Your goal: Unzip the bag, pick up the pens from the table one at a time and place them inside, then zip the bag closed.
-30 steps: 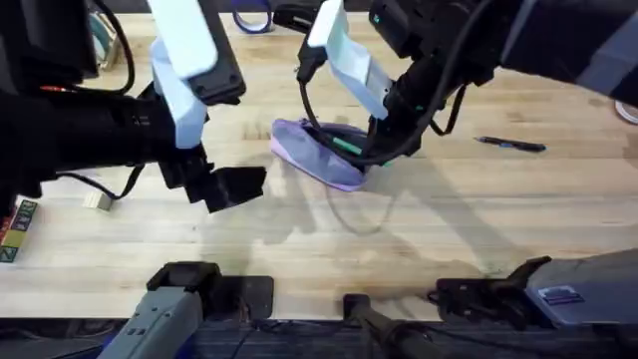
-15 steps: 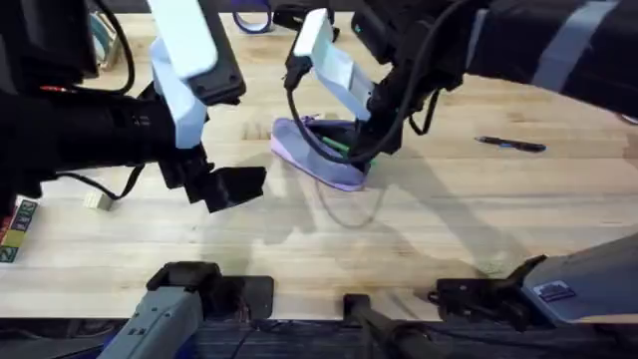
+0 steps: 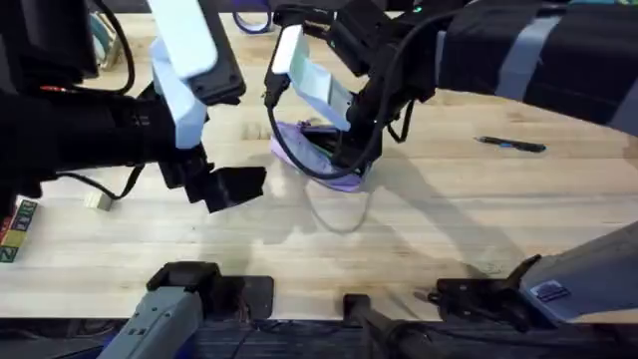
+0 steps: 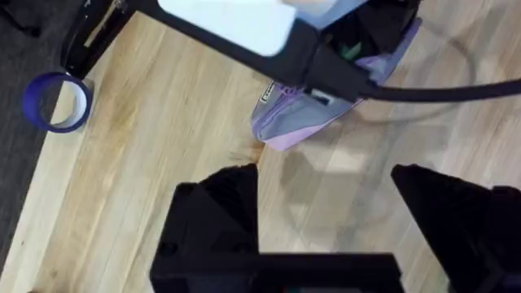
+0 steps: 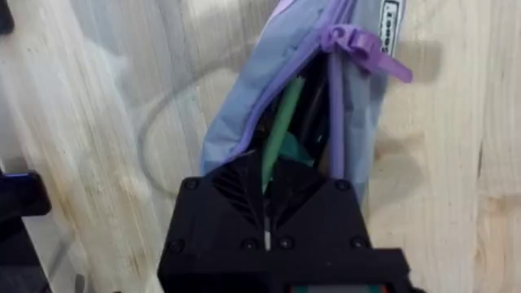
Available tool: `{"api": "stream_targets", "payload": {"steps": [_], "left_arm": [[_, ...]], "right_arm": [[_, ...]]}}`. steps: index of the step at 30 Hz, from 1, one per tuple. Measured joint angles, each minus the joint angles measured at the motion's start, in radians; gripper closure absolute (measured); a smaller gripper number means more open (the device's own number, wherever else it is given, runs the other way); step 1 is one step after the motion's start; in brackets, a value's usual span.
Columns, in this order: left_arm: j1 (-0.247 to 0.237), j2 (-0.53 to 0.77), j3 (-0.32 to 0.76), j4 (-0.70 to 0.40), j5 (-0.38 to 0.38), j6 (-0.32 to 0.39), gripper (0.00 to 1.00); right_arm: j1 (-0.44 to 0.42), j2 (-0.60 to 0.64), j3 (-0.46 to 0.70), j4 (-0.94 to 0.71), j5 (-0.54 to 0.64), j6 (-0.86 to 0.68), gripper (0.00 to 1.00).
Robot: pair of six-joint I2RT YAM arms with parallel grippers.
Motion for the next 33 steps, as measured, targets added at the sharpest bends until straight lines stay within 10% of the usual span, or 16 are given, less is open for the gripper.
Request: {"api": "stream_targets", "payload": {"steps": [11, 18, 33], "left_arm": [[0.000, 0.000, 0.000, 0.000, 0.000, 0.000, 0.008], [0.000, 0.000, 0.000, 0.000, 0.000, 0.000, 0.008], [0.000, 0.000, 0.000, 0.000, 0.000, 0.000, 0.008]], "right_arm": [[0.001, 0.002, 0.000, 0.001, 0.000, 0.001, 0.938], [0.001, 0.002, 0.000, 0.011, 0.004, 0.003, 0.039], [0.001, 0.001, 0.008, 0.005, 0.004, 0.015, 0.006]]}}
